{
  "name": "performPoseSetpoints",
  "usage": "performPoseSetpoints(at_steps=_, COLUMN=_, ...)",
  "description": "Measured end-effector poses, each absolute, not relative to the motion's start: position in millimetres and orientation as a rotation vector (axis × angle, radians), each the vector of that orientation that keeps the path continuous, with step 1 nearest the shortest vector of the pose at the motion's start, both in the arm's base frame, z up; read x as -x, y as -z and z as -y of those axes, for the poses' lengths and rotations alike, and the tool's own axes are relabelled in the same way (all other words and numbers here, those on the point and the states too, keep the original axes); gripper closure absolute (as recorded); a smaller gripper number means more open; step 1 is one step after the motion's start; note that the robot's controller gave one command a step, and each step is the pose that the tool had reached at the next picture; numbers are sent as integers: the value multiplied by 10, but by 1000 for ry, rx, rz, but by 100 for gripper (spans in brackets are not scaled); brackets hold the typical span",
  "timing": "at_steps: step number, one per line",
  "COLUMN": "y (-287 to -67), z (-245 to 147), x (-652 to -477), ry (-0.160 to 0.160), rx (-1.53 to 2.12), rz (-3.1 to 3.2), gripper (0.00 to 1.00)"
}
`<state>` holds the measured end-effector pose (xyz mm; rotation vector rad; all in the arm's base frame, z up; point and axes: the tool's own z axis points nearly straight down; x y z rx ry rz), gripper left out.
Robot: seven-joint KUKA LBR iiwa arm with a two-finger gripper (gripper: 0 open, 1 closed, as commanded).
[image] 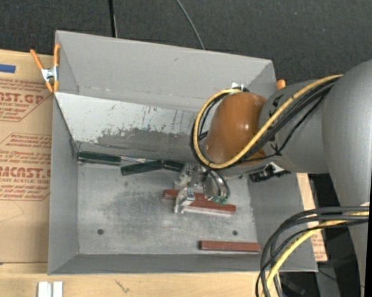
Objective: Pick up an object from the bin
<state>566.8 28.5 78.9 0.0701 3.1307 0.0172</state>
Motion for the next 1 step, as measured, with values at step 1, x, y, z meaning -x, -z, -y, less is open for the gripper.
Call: performPoseSetpoints(at_steps=1, y=-838, z=-277, x=-5651, ry=-9, rx=-71, rz=-3137, gripper=100)
